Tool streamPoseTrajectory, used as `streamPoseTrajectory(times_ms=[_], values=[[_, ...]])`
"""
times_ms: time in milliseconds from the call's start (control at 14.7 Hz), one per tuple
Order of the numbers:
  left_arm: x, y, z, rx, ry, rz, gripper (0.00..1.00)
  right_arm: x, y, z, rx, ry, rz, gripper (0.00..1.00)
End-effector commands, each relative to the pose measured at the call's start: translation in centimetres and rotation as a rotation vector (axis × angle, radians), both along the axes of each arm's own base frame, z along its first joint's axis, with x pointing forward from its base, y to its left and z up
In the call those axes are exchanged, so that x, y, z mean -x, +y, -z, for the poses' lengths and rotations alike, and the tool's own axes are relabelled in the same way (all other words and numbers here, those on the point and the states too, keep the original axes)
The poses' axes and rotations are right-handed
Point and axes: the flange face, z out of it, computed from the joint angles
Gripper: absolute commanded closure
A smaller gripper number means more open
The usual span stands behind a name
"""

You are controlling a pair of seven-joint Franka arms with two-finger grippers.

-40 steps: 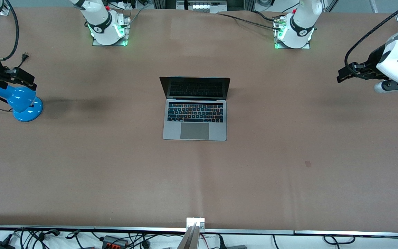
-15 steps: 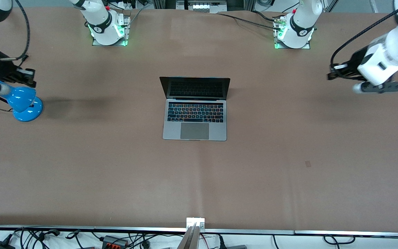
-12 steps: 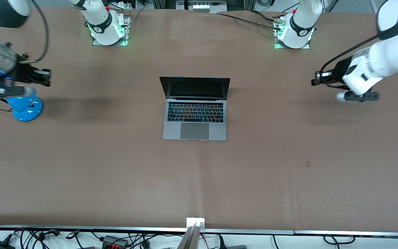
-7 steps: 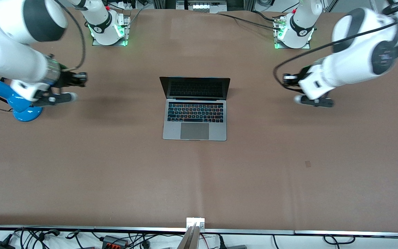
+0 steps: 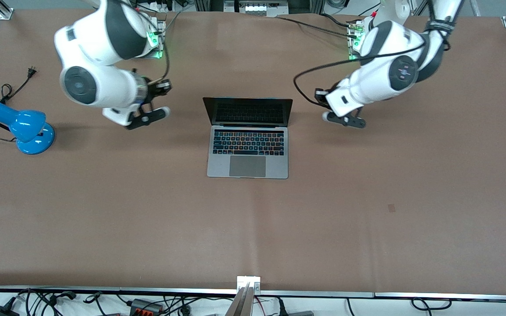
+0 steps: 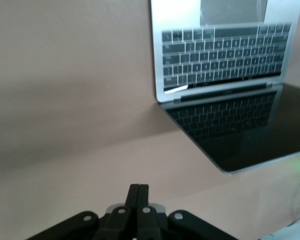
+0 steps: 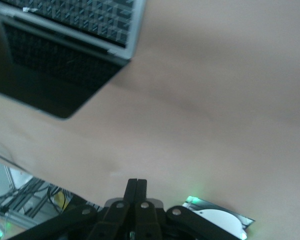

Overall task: Close laptop with both arms from behind
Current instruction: 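Move both grippers toward the laptop screen's back edge, then push the laptop screen down with both grippers toward the keyboard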

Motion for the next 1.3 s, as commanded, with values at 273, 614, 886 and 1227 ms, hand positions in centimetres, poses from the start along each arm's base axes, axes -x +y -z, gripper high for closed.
streamPoseTrajectory(times_ms=[273, 614, 886, 1227], values=[[7.7, -4.0, 0.9, -0.006, -0.014, 0.057, 1.00, 4.6, 8.4, 3.7, 0.033, 0.027, -0.068, 1.00], [8.7, -7.2, 4.0, 0.057, -0.039, -0.011, 1.00, 3.9, 9.5, 5.1, 0.024, -0.010, -0.047, 1.00], [7.4, -7.5, 5.1, 0.087, -0.066, -0.051, 1.00, 4.7, 11.8, 6.1, 0.027, -0.028, -0.013, 1.00], [4.4, -8.0, 6.9, 0.155, -0.089, -0.127, 1.00, 3.3, 12.7, 6.1, 0.011, -0.059, 0.008, 1.00]])
